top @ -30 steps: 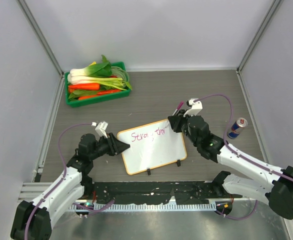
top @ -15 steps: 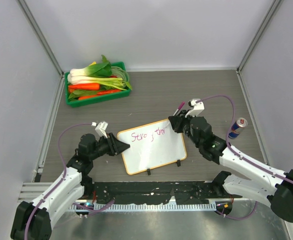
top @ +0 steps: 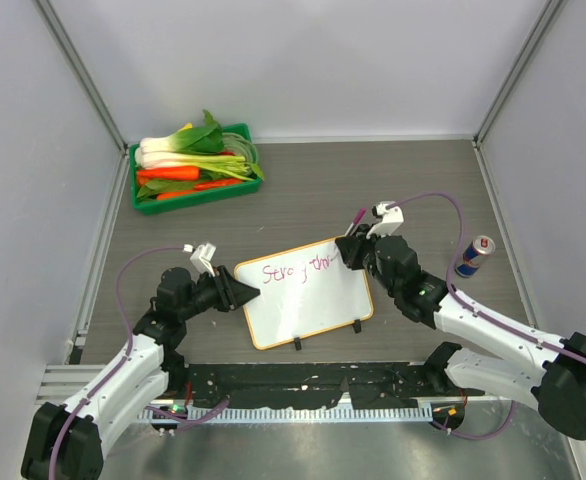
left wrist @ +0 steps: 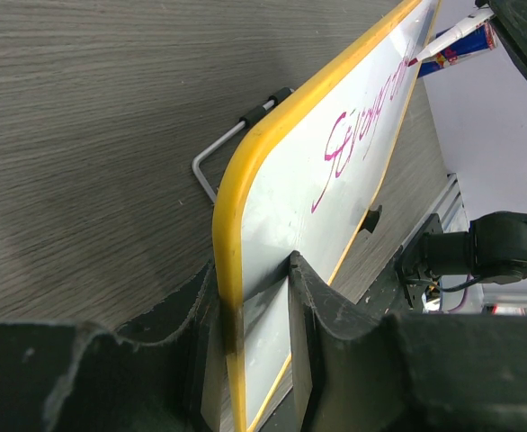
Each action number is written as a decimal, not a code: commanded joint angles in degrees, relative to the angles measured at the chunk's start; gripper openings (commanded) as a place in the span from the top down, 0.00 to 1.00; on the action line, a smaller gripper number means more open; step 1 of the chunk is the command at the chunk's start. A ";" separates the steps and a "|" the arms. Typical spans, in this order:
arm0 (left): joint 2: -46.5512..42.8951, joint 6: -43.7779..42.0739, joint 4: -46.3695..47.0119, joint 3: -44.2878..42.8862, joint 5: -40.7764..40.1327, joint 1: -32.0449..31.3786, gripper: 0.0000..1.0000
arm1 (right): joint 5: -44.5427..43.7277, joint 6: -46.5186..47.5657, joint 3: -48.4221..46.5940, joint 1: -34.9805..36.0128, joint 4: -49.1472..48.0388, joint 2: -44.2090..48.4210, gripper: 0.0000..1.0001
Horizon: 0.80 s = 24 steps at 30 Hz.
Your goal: Write a sentence on the whiteboard
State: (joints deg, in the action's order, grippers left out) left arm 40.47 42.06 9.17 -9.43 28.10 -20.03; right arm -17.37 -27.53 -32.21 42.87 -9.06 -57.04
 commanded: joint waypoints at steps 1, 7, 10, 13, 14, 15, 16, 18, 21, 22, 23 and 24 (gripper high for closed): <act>0.22 -2.86 -2.40 -0.06 -4.10 0.43 1.00 | -1.79 -0.51 0.13 -0.25 -2.63 0.08 0.99; 0.31 -2.86 -2.31 -0.06 -4.10 0.43 1.00 | -2.76 -0.33 0.83 -0.25 -2.72 2.01 0.99; 0.49 -2.86 -2.14 -0.06 -4.10 0.43 1.00 | -3.11 -0.33 1.27 -0.25 -3.33 3.07 0.99; 0.49 -2.86 -2.22 -0.15 -3.93 0.43 1.00 | -3.38 -0.25 1.62 -0.25 -3.59 3.42 0.99; 0.49 -2.86 -2.23 -0.06 -4.01 0.43 1.00 | -3.46 -0.33 1.53 -0.25 -3.68 3.51 0.99; 0.40 -2.86 -2.23 -0.06 -4.02 0.43 1.00 | -3.64 -0.16 1.62 -0.25 -3.60 3.60 0.99; 0.40 -2.86 -2.23 -0.06 -4.02 0.43 1.00 | -3.55 -0.24 1.62 -0.25 -3.77 3.51 0.99; 0.40 -2.86 -2.23 -0.06 -4.02 0.43 1.00 | -3.64 -0.33 1.79 -0.25 -4.03 3.34 0.99; 0.58 -2.86 -2.23 -0.06 -3.93 0.43 1.00 | -3.82 -0.42 1.62 -0.25 -4.39 2.72 0.99; 0.58 -2.86 -2.14 -0.15 -3.93 0.43 1.00 | -3.64 -0.42 1.62 -0.25 -4.56 2.55 0.99; 0.66 -2.86 -2.14 -0.15 -3.84 0.43 1.00 | -3.29 -0.51 1.62 -0.25 -5.00 2.54 0.99; 0.66 -2.86 -2.14 -0.15 -3.84 0.43 1.00 | -3.29 -0.51 1.71 -0.33 -5.26 2.54 0.99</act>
State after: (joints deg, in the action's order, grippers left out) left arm 40.49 42.06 9.21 -9.43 28.12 -20.03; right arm -19.42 -27.57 -30.35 42.89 -9.96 -54.76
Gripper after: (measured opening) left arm 0.319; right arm 0.171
